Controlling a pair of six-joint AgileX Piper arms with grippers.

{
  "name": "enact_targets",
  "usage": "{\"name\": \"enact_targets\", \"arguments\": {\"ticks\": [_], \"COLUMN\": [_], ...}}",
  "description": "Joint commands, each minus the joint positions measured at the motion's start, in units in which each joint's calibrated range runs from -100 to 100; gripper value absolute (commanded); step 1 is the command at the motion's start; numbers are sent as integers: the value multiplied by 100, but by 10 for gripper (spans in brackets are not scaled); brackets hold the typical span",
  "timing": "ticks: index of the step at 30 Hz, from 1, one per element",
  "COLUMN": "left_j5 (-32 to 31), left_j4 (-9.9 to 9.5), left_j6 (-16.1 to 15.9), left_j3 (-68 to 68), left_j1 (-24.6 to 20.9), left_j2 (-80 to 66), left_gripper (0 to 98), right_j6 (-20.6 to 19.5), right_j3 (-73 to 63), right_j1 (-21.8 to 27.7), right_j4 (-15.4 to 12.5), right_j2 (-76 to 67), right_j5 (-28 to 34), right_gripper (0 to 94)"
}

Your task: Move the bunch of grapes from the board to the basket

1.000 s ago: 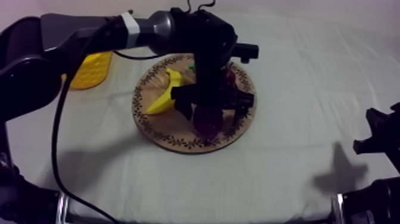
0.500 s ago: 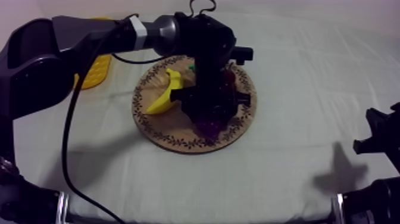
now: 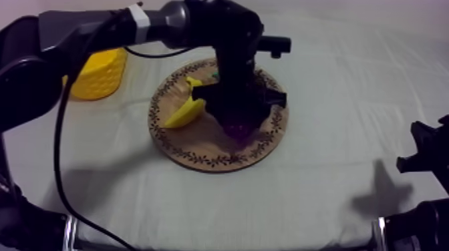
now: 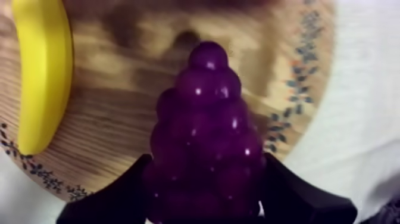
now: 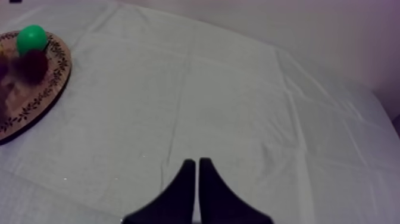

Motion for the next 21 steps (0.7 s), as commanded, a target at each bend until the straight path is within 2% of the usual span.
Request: {"name": "enact_targets", "arguments": {"ticks": [1, 6, 14, 21], "left_j5": [2, 142, 623, 793], "left_j4": [-5, -38, -208, -255], "left_j6": [-78, -190, -261, -308], "left_j3": [-70, -328, -868, -885], "left_j1": [-16, -75, -112, -220], "left_j2": [-238, -747, -1396, -1753], "left_gripper": [477, 479, 480, 482], "right_j6": [-1, -1, -1, -1], "right_j3": [-4, -4, -4, -4], "right_j1": [-2, -2, -2, -2], "right_j4": [3, 3, 3, 3], "right_j2": [0, 0, 0, 0], "right_j5": [2, 2, 2, 2], "right_gripper": [3, 3, 3, 3]}}
